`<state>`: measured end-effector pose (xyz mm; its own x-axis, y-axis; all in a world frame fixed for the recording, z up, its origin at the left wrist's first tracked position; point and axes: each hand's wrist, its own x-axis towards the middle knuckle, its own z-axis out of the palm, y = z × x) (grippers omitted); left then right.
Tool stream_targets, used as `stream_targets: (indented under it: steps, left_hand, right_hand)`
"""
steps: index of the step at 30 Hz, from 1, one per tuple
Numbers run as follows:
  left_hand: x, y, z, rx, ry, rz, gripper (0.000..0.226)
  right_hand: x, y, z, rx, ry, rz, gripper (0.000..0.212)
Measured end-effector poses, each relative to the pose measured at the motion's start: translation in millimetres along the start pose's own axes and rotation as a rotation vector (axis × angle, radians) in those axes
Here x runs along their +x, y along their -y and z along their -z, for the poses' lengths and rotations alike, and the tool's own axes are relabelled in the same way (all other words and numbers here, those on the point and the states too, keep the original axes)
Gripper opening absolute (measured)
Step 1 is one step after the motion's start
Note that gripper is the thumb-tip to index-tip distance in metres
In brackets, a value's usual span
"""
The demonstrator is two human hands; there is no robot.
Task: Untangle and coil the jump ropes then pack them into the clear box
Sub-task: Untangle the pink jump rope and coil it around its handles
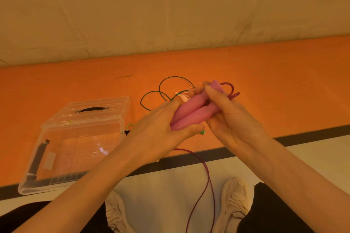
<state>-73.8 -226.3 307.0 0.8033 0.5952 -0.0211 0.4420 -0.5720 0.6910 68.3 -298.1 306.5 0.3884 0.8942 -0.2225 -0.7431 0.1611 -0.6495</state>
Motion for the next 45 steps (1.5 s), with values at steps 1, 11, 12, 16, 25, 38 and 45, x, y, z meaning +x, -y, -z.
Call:
stream_targets:
  steps: [1,11,12,16,25,38,45]
  left_hand:
    - [-0.6,-0.6,-1.0,0.043,-0.042,-0.009,0.026]
    - [-3.7,3.8,-22.0,0.443,-0.403,-0.045,0.046]
    - [-3.0,4.2,-21.9,0.445,-0.404,-0.041,0.048]
    - [-0.6,3.0,-20.5,0.277,-0.360,-0.019,0.051]
    - [5.5,8.8,-12.5,0.192,-0.085,-0.078,0.050]
    - [11.6,19.5,5.4,-0.137,-0.099,-0.011,0.044]
    - [13.0,6.3,-0.2,-0.388,-0.104,0.067,0.031]
  right_hand:
    - [0.2,-0.1,-0.6,-0.002,0.006,0.007,0.026]
    - [8.6,-7.9,4.3,0.073,-0.066,-0.048,0.023]
    - [8.2,-6.8,3.5,0.076,-0.070,-0.046,0.021]
    - [6.5,-2.3,0.2,0.111,-0.097,-0.038,0.016]
    - [6.8,-3.0,6.8,0.130,-0.161,-0.067,0.023]
    - [6.4,-9.4,24.3,-0.263,0.096,-0.343,0.064]
    - [-11.6,-64.1,11.5,-0.720,0.329,-0.363,0.059]
